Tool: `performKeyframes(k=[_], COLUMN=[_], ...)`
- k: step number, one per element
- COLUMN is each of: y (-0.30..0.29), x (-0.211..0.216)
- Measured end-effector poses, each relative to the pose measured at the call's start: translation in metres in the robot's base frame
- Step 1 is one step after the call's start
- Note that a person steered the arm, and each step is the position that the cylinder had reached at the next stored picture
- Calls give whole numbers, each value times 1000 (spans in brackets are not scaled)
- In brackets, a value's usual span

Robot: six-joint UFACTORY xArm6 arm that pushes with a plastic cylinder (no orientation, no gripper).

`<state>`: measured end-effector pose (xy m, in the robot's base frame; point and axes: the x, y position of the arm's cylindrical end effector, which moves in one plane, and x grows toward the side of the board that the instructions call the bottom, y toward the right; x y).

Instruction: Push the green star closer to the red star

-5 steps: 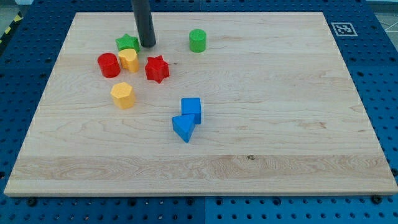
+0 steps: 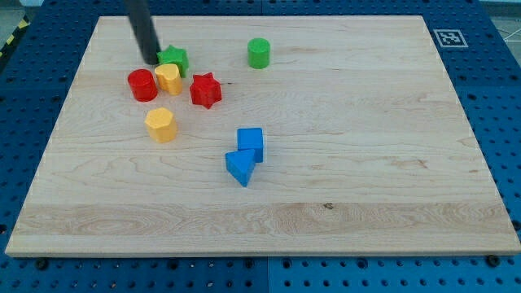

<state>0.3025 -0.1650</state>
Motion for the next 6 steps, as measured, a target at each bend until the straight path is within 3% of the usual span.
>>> performKeyframes(k=[3,4,6], y=[76,57,20], x=[1,-4,30])
